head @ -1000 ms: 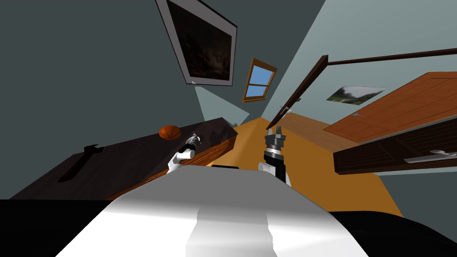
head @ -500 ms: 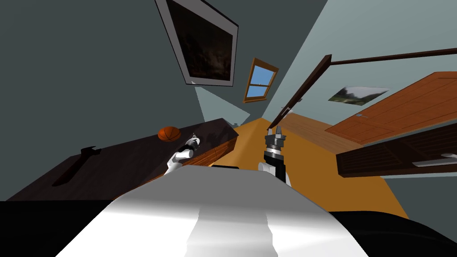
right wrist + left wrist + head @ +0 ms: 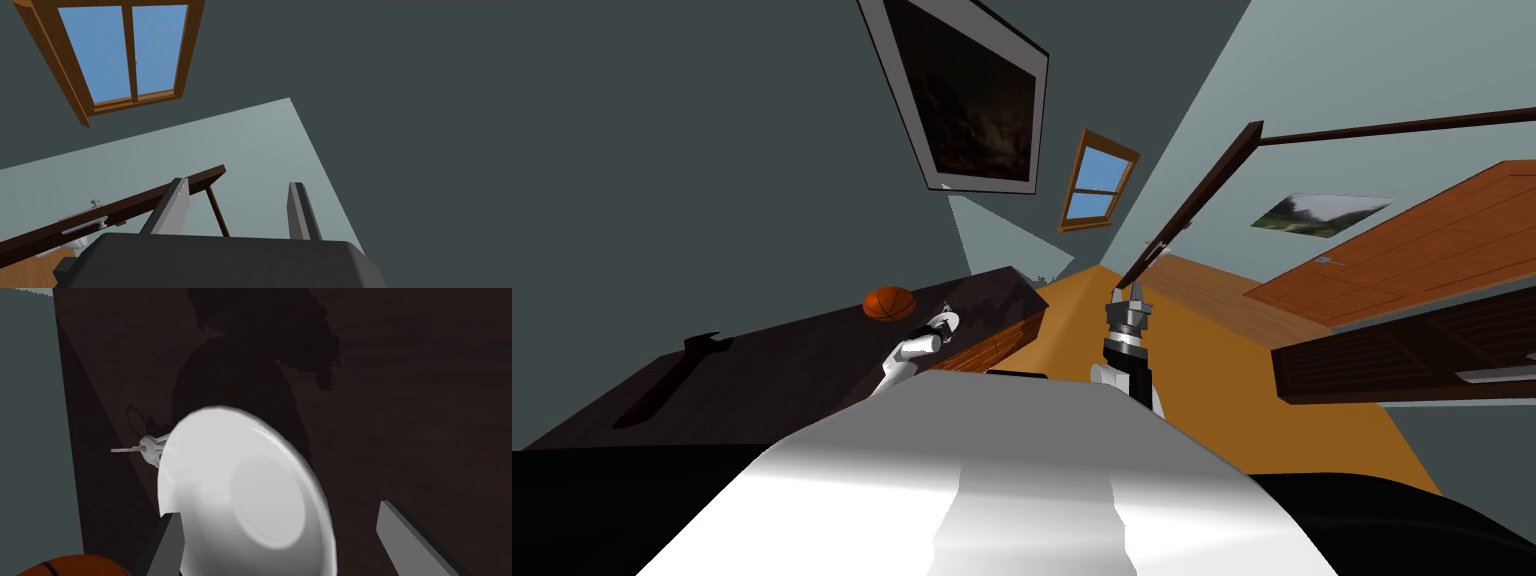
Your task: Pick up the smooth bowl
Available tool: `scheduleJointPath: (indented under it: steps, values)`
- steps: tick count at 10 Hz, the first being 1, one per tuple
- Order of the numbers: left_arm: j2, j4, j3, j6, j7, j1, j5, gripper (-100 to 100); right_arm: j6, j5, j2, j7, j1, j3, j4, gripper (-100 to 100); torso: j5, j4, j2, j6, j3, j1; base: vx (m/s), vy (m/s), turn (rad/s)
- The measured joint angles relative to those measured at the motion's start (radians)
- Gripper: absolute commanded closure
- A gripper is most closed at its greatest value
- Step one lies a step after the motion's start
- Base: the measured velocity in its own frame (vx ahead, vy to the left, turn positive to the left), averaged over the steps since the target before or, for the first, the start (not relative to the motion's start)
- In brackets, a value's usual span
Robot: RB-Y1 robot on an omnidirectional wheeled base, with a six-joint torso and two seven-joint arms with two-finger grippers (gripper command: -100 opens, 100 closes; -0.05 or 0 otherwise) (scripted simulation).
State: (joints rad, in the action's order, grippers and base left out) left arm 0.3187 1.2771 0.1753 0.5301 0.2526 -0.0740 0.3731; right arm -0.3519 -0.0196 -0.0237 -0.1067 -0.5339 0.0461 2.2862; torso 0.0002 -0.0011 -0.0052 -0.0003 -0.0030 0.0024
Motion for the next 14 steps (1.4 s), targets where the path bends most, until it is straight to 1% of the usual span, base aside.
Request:
scheduleJointPath:
  steps: [1,2,3,5,6,7,13,14]
  values:
    - [0.004,-0.026,0.007,0.025,0.011,0.011,-0.004,-100,0.0,0.0,0.0,0.0,0.0,0.0,0.0,0,0.0,0.0,0.0,0.0,0.0,0.0,0.059,0.019,0.001]
    - [0.019,-0.045,0.011,0.046,0.017,0.011,0.008,-100,0.0,0.0,0.0,0.0,0.0,0.0,0.0,0,0.0,0.0,0.001,0.0,0.001,0.0,0.047,0.016,0.005]
    - [0.022,-0.061,0.014,0.064,0.024,0.011,0.005,-100,0.0,0.0,0.0,0.0,0.0,0.0,0.0,0,0.0,0.0,0.002,0.0,0.001,-0.001,0.042,0.013,0.0]
    - [0.034,-0.117,0.015,0.088,0.031,0.02,0.013,-100,0.0,0.0,0.0,0.0,0.0,0.0,0.0,0,0.0,0.001,0.003,0.0,0.002,-0.001,0.031,0.013,-0.001]
    - [0.035,-0.12,0.015,0.091,0.032,0.02,0.014,0,0.0,0.0,0.0,0.0,0.0,0.0,0.0,0,0.0,0.001,0.004,0.0,0.002,-0.001,0.0,0.0,0.0]
    - [0.035,-0.12,0.015,0.09,0.032,0.02,0.014,-100,0.0,0.0,0.0,0.0,0.0,0.0,0.0,0,0.0,0.001,0.005,0.0,0.003,-0.002,0.005,0.011,-0.114]
    - [0.03,-0.241,0.034,0.006,0.02,0.046,0.024,-100,0.0,0.0,0.0,0.0,0.0,0.0,0.0,0,0.0,0.001,0.006,0.0,0.003,-0.001,0.005,0.016,-0.067]
    - [0.03,-0.243,0.034,0.003,0.019,0.046,0.025,100,0.0,0.0,0.0,0.0,0.0,0.0,0.0,0,0.0,0.001,0.006,0.0,0.003,-0.002,0.0,0.0,0.0]
